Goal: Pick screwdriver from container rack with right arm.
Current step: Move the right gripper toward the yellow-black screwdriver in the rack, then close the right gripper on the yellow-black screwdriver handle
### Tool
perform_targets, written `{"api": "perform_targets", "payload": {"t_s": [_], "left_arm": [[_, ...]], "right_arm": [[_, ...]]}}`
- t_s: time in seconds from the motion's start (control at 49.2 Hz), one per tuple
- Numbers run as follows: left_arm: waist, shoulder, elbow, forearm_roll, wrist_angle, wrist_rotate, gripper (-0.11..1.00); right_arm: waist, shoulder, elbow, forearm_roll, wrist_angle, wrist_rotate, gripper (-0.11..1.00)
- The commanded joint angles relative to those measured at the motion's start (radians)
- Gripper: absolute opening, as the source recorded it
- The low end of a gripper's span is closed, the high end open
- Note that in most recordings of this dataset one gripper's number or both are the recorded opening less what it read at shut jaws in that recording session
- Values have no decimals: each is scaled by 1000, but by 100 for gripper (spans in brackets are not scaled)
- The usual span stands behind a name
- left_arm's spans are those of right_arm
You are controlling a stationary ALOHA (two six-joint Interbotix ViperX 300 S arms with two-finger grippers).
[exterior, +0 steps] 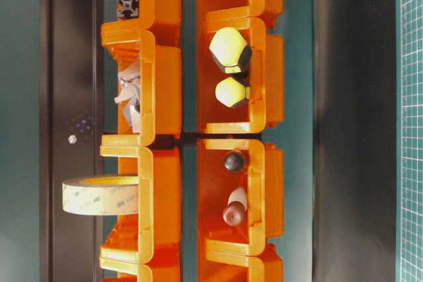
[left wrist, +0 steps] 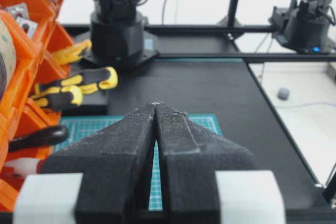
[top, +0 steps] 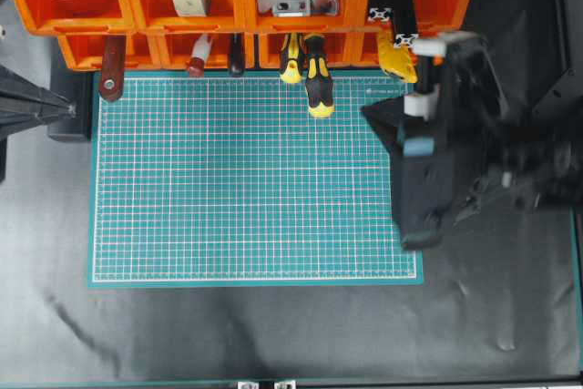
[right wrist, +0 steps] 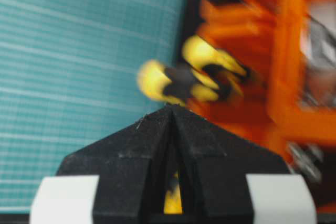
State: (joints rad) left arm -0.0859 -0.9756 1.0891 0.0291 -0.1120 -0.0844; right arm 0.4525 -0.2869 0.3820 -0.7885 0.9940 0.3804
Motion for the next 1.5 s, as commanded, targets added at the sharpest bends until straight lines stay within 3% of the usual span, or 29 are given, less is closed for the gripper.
{"api": "perform_targets", "payload": {"t_s": [0.0,0.081,0.142,0.325,0.589,0.671,0.853,0.955,1.097,1.28,1.483], "left_arm": [[-5,5,-31,5,-5,-5,0],[-5,9,-31,5,-5,-5,0],[-5,12,-29,3,-5,-5,0],[-5,15,-29,3,-5,-5,0],[-5,18,-28,5,-5,-5,0],[-5,21,-28,3,-5,-5,0],[-5,25,-26,5,-5,-5,0],[-5,25,-26,5,-5,-5,0],[-5,25,-28,3,-5,-8,0],[-15,25,-28,5,-9,-8,0],[-17,25,-28,3,-9,-9,0]], "right_arm": [[104,46,-23,-252,189,163,-1],[153,87,5,-353,276,268,-1],[181,115,26,-387,318,313,-1],[227,192,52,-390,333,339,-1],[218,261,54,-390,293,334,3],[213,262,58,-390,245,333,16],[186,279,72,-391,195,341,70],[164,308,72,-391,209,341,86],[124,344,66,-402,206,344,85],[69,380,52,-459,202,344,85],[18,405,37,-462,179,344,85]]}}
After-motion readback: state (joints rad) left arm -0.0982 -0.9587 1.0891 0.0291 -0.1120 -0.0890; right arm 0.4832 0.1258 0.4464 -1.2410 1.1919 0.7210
